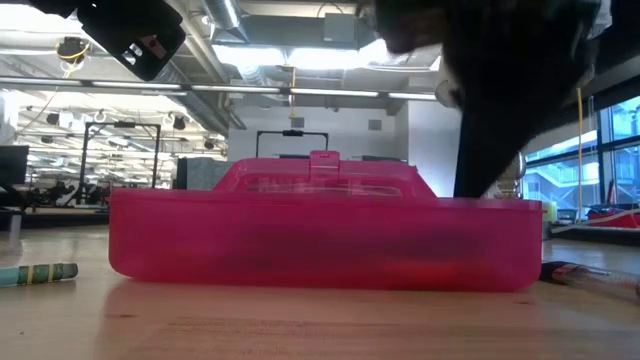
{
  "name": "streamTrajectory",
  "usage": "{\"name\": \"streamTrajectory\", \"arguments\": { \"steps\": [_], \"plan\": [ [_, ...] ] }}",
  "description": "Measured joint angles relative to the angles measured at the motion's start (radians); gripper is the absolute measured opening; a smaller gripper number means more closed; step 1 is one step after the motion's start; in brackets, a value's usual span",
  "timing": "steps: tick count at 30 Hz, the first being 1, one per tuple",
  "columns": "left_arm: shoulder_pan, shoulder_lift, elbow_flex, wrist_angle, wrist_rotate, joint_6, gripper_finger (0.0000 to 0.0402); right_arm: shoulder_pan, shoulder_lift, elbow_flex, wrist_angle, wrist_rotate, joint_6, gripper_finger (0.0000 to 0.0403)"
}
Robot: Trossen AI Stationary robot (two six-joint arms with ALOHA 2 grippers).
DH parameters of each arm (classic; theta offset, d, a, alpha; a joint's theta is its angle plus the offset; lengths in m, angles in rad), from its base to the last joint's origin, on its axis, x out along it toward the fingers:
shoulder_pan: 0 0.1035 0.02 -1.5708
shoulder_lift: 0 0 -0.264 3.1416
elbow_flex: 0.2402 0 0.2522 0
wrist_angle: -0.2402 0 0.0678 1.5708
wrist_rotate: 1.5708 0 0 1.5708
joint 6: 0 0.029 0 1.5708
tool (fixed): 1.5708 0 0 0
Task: Pick & place school supplies into a supply box
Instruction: Put the black pen into the red supply box
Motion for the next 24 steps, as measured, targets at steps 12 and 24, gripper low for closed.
{"name": "streamTrajectory", "arguments": {
  "steps": [12, 24],
  "plan": [
    [0.000, 0.000, 0.000, 0.000, 0.000, 0.001, 0.0116, 0.079, -0.015, 0.079, -0.268, 0.033, 0.206, 0.0143],
    [0.000, 0.000, 0.000, 0.000, 0.000, 0.000, 0.0116, 0.100, -0.007, 0.074, -0.272, 0.026, 0.291, 0.0143]
  ]
}}
